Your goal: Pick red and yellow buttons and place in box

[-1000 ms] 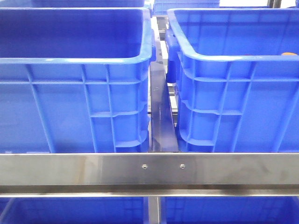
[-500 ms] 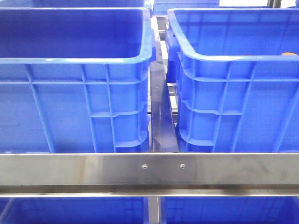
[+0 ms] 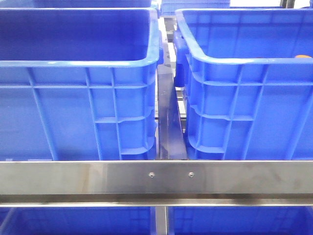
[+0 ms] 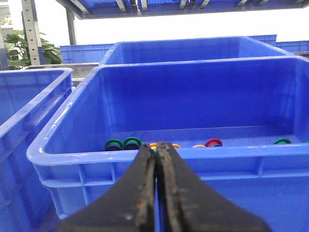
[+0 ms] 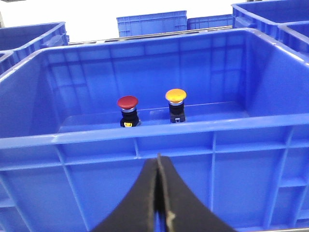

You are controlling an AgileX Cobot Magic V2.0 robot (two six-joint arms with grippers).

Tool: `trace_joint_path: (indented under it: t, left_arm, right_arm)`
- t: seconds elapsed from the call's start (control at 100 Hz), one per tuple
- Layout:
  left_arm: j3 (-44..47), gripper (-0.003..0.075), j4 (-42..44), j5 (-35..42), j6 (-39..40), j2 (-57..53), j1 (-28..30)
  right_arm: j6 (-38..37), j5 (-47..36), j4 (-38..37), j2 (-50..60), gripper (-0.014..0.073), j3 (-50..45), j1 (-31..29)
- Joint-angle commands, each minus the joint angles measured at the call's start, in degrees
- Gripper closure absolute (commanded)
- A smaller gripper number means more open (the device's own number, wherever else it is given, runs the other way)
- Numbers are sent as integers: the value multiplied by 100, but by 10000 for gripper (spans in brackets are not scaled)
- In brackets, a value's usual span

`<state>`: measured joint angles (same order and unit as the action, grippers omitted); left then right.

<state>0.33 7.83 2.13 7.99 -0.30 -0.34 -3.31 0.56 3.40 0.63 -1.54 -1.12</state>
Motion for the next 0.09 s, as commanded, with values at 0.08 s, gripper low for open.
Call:
trace_joint_path:
  t: [0.08]
  left_arm:
    - [222,739,-29,451,16,-187,8]
  right_arm:
    - [18,-468,-50,140,709,107,-7]
